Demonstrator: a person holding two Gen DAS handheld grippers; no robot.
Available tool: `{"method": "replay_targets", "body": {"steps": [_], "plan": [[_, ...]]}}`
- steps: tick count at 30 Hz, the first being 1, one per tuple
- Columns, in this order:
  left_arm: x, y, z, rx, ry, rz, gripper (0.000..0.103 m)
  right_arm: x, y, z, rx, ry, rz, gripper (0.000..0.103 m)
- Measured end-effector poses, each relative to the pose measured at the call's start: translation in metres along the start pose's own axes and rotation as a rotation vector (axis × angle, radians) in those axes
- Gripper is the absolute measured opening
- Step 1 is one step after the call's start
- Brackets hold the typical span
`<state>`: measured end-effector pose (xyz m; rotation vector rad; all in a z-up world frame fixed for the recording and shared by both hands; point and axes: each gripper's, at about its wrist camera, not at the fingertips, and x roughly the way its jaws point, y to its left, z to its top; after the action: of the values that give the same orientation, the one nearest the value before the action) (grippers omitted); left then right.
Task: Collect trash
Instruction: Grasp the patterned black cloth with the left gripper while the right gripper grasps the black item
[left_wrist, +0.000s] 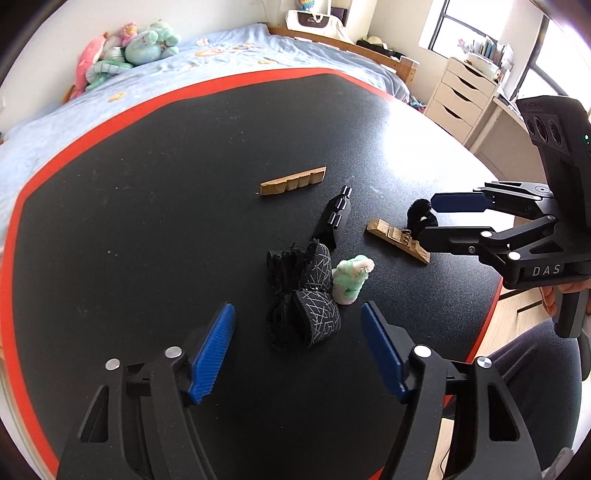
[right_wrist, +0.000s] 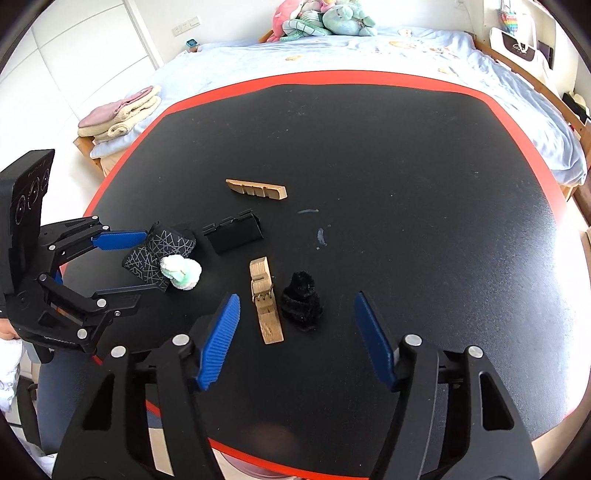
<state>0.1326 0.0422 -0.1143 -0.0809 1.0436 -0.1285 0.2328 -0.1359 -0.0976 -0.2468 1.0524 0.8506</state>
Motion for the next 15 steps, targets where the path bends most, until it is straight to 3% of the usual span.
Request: {"method": "replay_targets", "body": {"steps": [7, 15], "plan": [[-0.0024, -0.002, -0.0007, 0.002, -0.009, 0.002, 0.041, 0.0053, 0.0015, 0.0013, -0.01, 0.006, 0.005, 0.039], [-0.0041, -0.0029, 0.0019, 0.001, -0.013, 0.004, 0.032, 0.0085, 0.0017, 0.0005, -0.023, 0.009, -0.002, 0.018]]}}
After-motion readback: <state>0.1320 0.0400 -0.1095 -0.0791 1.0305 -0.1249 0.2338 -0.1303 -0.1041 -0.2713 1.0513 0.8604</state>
